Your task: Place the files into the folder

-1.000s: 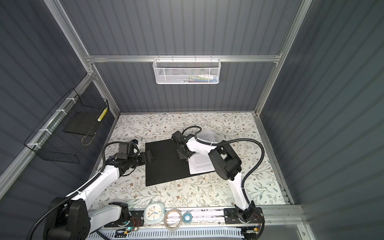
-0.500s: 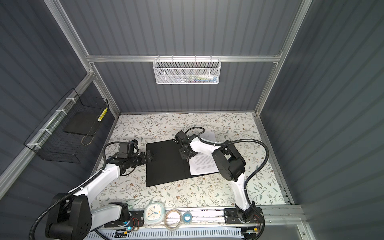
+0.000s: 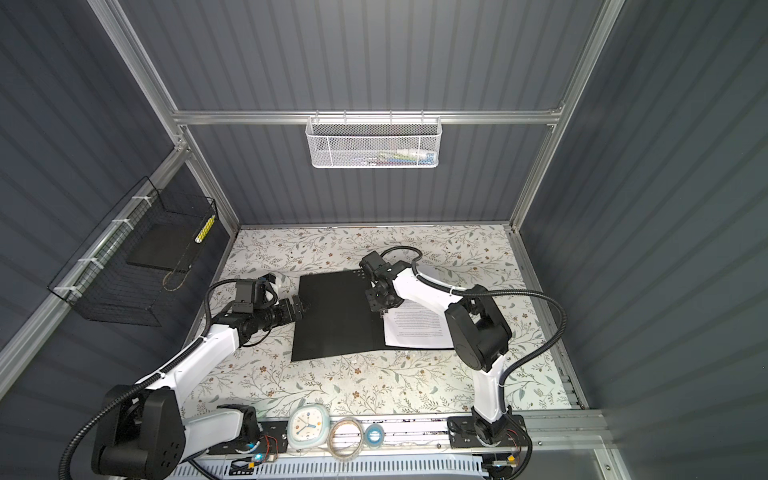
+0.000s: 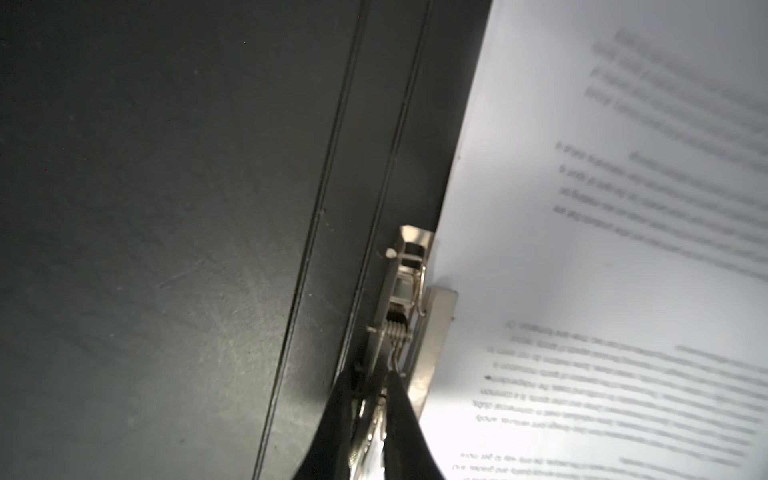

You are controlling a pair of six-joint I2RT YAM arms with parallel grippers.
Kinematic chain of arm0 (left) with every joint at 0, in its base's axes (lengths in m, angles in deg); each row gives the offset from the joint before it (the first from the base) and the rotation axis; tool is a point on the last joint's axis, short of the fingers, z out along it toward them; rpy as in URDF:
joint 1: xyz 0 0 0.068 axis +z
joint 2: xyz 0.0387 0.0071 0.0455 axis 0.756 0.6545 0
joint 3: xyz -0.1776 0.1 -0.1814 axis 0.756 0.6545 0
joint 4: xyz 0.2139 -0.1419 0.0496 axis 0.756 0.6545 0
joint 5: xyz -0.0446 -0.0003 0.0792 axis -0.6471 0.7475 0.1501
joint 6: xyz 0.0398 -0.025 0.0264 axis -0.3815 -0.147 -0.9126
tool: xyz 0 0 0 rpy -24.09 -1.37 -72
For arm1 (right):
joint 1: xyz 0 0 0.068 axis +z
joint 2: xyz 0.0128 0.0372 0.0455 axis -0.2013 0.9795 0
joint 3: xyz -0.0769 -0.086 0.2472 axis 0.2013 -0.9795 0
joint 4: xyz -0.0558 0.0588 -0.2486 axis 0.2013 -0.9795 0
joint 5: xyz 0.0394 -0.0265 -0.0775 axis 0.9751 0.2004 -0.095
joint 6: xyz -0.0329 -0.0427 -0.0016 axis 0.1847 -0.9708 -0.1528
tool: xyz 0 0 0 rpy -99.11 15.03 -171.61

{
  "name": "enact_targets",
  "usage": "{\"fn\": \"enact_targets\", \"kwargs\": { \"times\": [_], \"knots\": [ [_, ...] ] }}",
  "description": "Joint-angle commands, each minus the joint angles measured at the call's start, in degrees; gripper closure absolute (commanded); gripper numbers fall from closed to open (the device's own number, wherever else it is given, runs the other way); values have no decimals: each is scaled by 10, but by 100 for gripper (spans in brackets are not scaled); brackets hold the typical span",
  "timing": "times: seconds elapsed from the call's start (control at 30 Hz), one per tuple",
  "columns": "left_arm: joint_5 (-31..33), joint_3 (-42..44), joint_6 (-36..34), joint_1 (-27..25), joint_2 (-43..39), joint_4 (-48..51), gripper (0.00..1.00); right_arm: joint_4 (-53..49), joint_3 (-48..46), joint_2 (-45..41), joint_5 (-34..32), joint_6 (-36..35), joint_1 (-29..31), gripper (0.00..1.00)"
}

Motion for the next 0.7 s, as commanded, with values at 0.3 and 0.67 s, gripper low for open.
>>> {"fn": "enact_targets", "kwargs": {
  "times": [0.3,0.67],
  "knots": [
    [-123,22,-2,25,-25,-90,0,-77,24,-84,-67,-45,-24,100],
    [-262,77,48,25,-47,-191,1,-85,51,-80,-89,-45,-20,100]
  ]
}}
